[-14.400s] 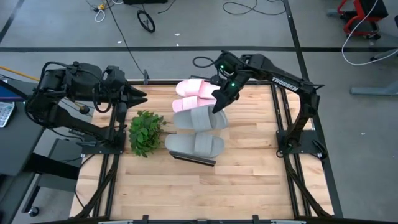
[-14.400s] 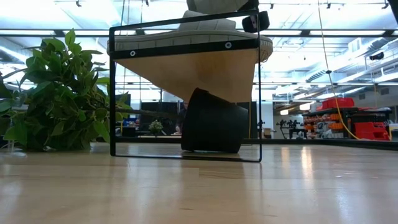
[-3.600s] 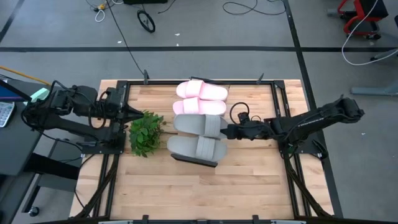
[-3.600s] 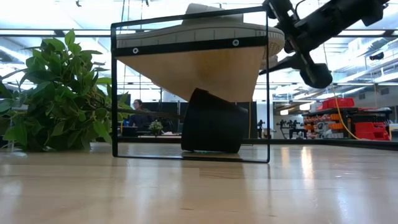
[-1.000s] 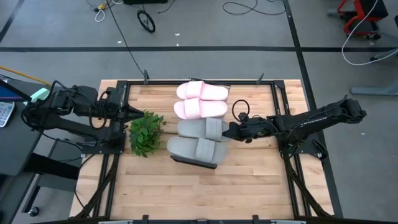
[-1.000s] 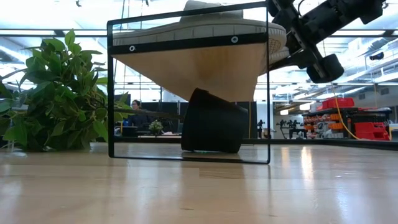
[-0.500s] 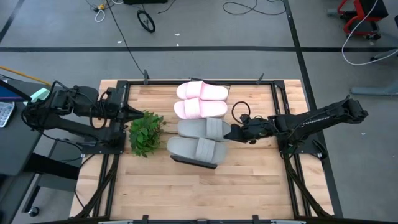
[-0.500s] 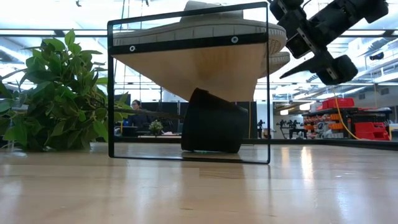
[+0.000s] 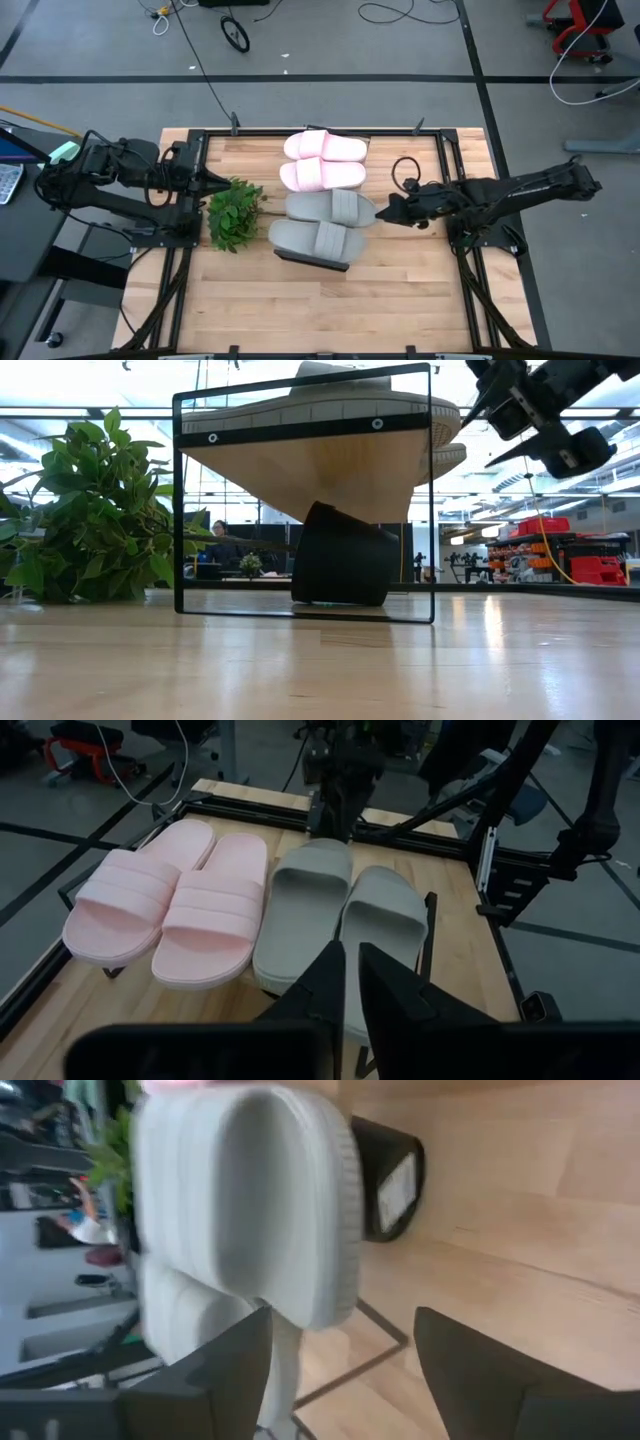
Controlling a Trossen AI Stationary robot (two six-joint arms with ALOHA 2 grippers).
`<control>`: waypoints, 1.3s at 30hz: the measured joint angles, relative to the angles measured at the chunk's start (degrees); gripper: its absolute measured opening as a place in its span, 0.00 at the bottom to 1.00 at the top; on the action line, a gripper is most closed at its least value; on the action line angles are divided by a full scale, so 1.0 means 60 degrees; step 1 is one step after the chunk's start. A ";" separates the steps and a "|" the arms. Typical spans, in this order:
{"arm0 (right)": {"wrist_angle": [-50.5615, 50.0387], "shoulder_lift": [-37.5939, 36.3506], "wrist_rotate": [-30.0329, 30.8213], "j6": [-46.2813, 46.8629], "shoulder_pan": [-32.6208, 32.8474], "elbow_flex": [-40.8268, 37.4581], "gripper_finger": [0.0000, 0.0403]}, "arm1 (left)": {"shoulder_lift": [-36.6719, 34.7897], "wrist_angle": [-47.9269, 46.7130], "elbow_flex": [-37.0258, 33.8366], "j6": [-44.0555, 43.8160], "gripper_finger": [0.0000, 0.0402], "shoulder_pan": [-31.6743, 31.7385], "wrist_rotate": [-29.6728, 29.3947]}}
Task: Pick and place slides into the shelf
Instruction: Put the gray slide on the shelf, then return to Home Position
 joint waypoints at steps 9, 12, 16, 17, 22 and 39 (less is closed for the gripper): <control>0.0039 -0.0117 0.0372 -0.0037 0.0000 0.0000 0.29 | 0.0000 -0.0034 0.0000 0.0008 0.10 0.0000 -0.0003; 0.0259 0.0031 0.0401 -0.0216 0.0000 0.0000 0.09 | 0.0000 -0.0030 0.0000 0.0007 0.11 0.0000 -0.0003; 0.0342 0.0218 0.0532 -0.0327 0.0000 0.0000 0.04 | -0.0001 -0.0030 0.0000 0.0007 0.10 0.0000 -0.0004; 0.0346 0.0251 0.0532 -0.0335 0.0000 0.0000 0.05 | 0.0000 -0.0034 0.0000 0.0009 0.10 -0.0001 -0.0005; 0.0380 0.0328 0.0536 -0.0402 0.0000 0.0000 0.01 | -0.0001 -0.0026 0.0000 0.0007 0.08 -0.0001 -0.0006; 0.0769 -0.0371 0.0464 -0.1002 0.0001 0.0000 0.13 | -0.0002 -0.0023 0.0000 -0.0004 0.10 0.0000 -0.0010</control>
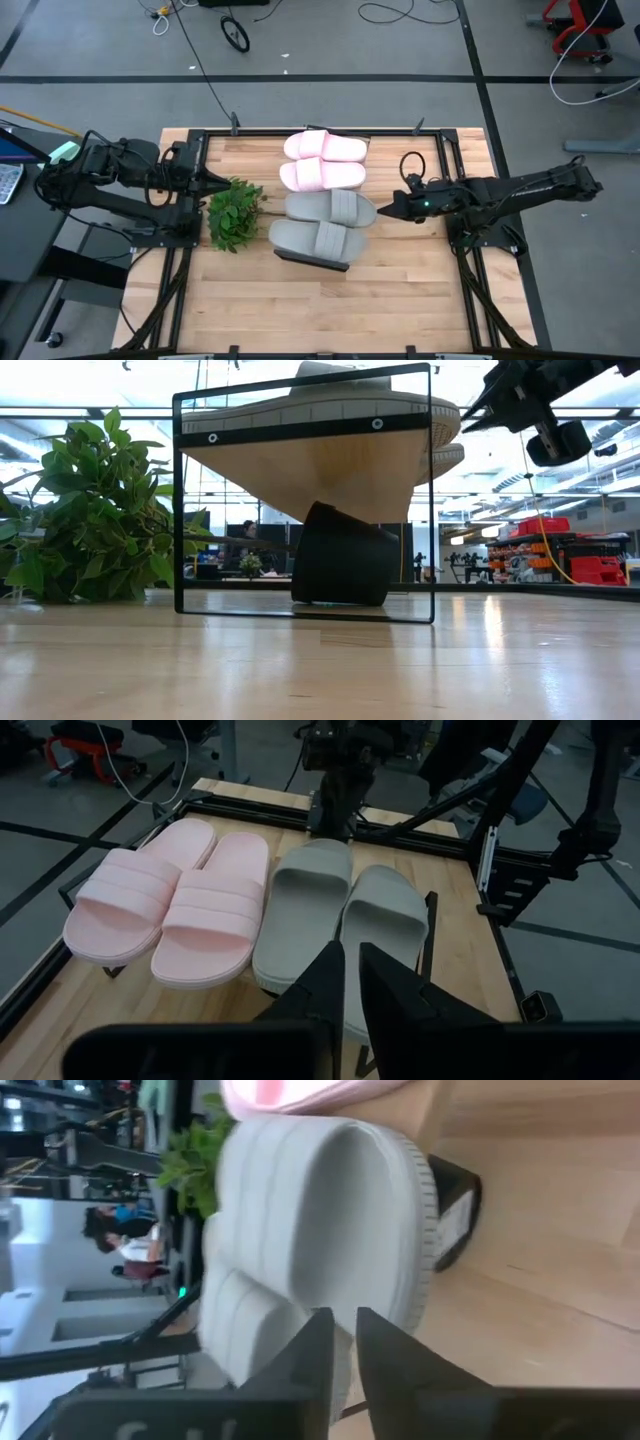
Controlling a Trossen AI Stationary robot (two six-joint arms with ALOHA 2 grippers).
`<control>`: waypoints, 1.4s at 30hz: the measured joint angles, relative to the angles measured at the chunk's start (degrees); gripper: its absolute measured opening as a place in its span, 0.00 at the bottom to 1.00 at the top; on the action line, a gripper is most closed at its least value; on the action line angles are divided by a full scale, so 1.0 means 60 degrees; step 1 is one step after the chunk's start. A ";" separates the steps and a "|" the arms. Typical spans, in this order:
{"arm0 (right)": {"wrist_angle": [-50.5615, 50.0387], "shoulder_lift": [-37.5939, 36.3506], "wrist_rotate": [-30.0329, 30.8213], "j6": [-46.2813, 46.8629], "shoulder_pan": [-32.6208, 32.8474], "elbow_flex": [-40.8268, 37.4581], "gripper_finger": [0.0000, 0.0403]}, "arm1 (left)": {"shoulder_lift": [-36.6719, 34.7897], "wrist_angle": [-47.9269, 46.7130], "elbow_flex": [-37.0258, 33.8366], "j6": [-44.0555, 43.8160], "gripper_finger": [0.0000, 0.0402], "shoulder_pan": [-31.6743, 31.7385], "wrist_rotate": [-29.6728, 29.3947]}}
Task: Pick and place slides into the shelf
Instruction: Return to Home Position
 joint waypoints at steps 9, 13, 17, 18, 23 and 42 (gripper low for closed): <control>-0.0981 -0.0486 0.1194 -0.2977 0.1149 0.1173 0.04 | -0.0020 0.0048 0.0000 0.0007 0.05 0.0000 -0.0255; -0.1923 -0.0488 0.2281 -0.4157 0.1971 0.2162 0.02 | -0.0020 0.0344 0.0000 0.0201 0.03 -0.0003 -0.0255; -0.3356 -0.0474 0.3415 -0.4407 0.2718 0.3009 0.01 | -0.0020 0.0693 0.0000 0.0755 0.03 0.0000 -0.0259; -0.3598 -0.0467 0.3720 -0.4408 0.2905 0.3117 0.01 | -0.0008 0.0857 -0.0004 0.0959 0.03 -0.0002 -0.0298; -0.4161 -0.0418 0.5056 -0.4371 0.3844 0.3202 0.01 | -0.0324 0.2990 -0.1151 0.1656 0.03 0.0000 -0.0408; -0.5009 -0.0305 0.6049 -0.3518 0.5190 0.2900 0.00 | -0.3404 0.8645 -0.7026 0.0971 0.02 0.0007 -0.1772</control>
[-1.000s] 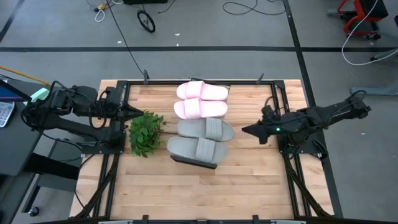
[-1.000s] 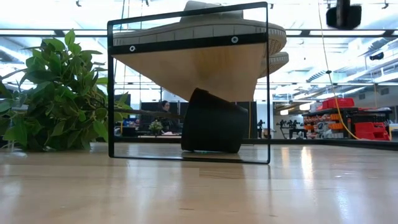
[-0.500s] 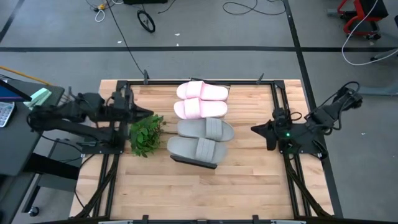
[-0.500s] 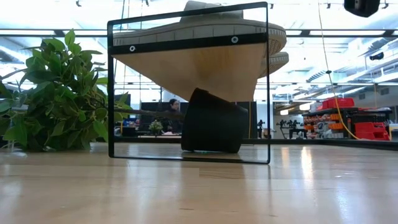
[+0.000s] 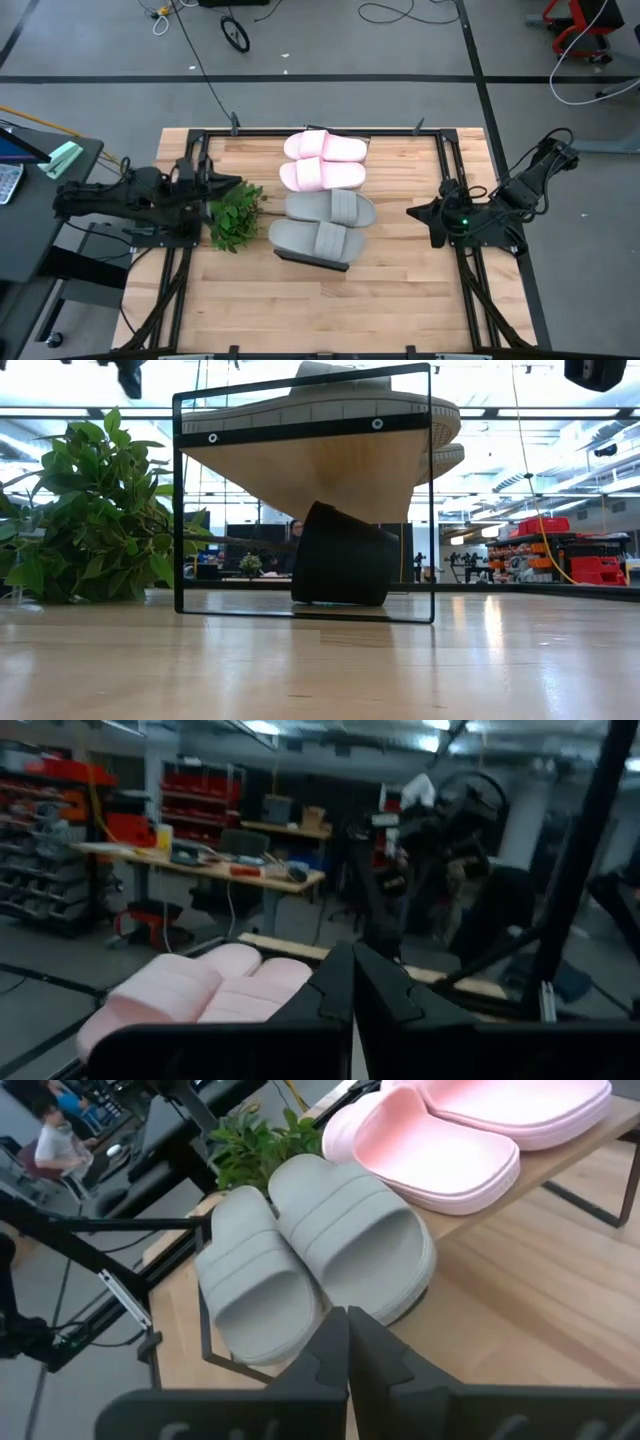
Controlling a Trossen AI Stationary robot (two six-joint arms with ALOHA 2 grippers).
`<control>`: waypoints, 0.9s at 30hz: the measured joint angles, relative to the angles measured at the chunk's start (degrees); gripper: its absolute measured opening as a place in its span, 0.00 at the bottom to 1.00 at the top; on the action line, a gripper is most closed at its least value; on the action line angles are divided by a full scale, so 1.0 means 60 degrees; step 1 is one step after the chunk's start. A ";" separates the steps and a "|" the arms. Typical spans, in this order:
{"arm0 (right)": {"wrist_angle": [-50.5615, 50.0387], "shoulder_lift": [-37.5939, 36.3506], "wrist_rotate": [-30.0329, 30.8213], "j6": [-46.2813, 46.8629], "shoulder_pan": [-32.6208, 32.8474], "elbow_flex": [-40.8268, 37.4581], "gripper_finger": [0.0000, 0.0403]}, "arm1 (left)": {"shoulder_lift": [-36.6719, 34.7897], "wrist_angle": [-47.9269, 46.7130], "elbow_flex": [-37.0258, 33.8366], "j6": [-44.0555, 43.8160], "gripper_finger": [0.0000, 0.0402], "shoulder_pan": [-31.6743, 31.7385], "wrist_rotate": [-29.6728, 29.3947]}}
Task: Pick and place slides into the shelf
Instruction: Return to Home Position
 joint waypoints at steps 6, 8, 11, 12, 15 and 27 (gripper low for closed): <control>0.0004 0.0000 0.0011 -0.0306 0.0000 0.0000 0.00 | -0.1621 0.0846 -0.0921 -0.0194 0.01 0.0000 -0.0140; 0.0007 0.0000 0.0011 -0.0291 0.0000 0.0000 0.00 | -0.1990 0.1034 -0.1145 -0.0046 0.02 0.0000 -0.0133; 0.0007 0.0000 0.0081 -0.0066 -0.0004 -0.0004 0.00 | -0.2397 0.1278 -0.1479 0.0239 0.01 0.0000 -0.0133; 0.0005 0.0000 0.0127 0.0068 -0.0004 -0.0004 0.00 | -0.2513 0.1365 -0.1561 0.0314 0.01 0.0000 -0.0129; 0.0006 0.0000 0.0189 0.0411 -0.0007 -0.0004 0.00 | -0.2859 0.1674 -0.1870 0.0633 0.01 0.0000 0.0039; -0.0066 -0.0004 0.0299 0.1246 -0.0015 -0.0004 0.01 | -0.3585 0.2987 -0.3656 0.0773 0.02 0.0000 0.0656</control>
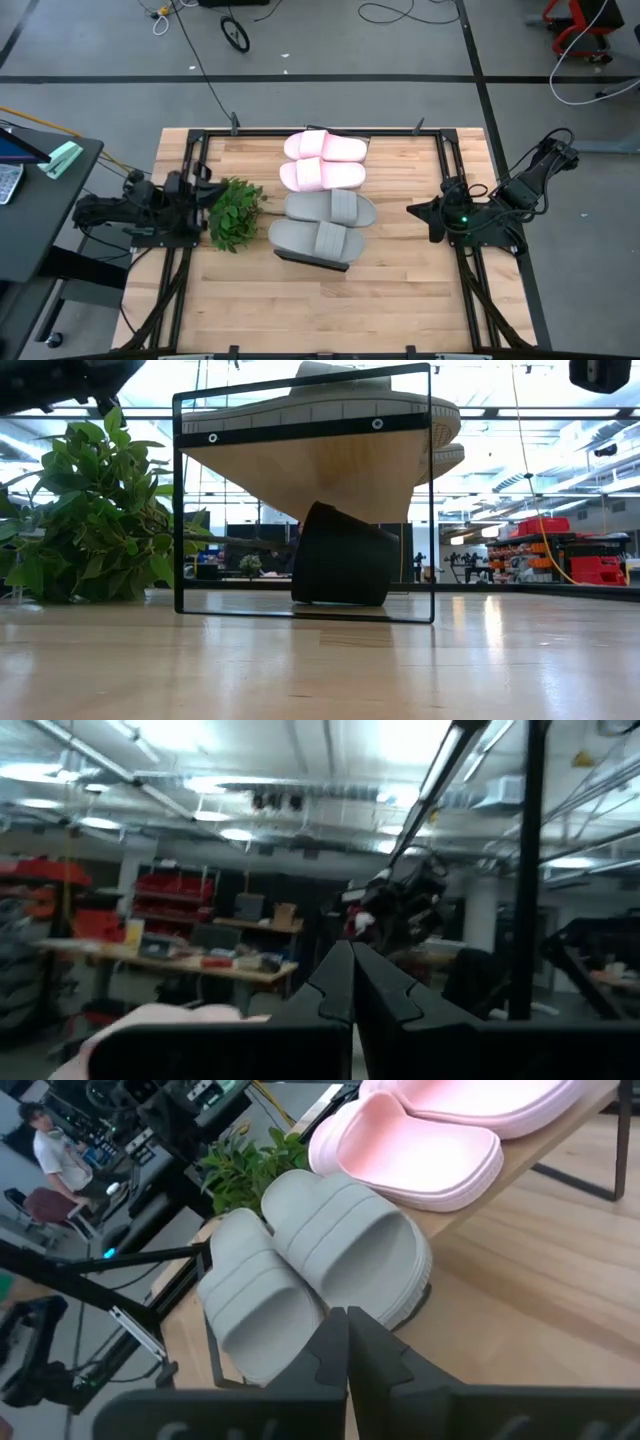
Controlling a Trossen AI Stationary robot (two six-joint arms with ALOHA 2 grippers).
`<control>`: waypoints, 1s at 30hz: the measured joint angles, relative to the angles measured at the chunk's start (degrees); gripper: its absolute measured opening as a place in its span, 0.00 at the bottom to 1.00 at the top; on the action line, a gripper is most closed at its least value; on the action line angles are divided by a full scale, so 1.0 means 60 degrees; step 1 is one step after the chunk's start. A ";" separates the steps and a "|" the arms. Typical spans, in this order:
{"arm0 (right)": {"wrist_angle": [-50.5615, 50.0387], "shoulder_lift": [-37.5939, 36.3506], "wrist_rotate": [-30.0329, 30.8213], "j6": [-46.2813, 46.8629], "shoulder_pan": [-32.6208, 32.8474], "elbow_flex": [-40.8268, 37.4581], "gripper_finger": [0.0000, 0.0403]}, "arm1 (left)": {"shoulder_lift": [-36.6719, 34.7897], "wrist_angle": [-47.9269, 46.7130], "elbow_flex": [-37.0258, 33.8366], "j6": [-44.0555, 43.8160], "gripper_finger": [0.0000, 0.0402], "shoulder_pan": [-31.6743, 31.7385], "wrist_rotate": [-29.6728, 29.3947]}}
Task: Pick and place slides into the shelf
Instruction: Return to Home Position
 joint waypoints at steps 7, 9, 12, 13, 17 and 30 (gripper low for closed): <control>-0.0007 0.0004 -0.0016 0.0925 0.0000 -0.0002 0.01 | -0.0022 0.1343 -0.1029 -0.0120 0.02 0.0001 0.0299; -0.0015 0.0004 -0.0018 0.1103 0.0000 0.0000 0.01 | -0.0018 0.1237 -0.1026 0.0130 0.02 0.0000 0.0335; -0.0082 0.0004 -0.0008 0.1284 0.0000 -0.0004 0.01 | -0.0022 0.1119 -0.1026 0.0636 0.02 0.0000 0.0406; -0.0080 0.0004 0.0040 0.1355 0.0000 -0.0004 0.01 | -0.0019 0.1030 -0.1026 0.0695 0.01 0.0000 0.0410; -0.0080 0.0004 0.0260 0.1395 0.0000 -0.0004 0.01 | -0.0013 0.0466 -0.1026 0.0587 0.02 0.0000 0.0411; -0.1631 -0.0003 0.0891 0.1320 0.0007 -0.0004 0.01 | -0.0014 -0.1672 -0.1030 -0.0451 0.02 0.0000 0.0370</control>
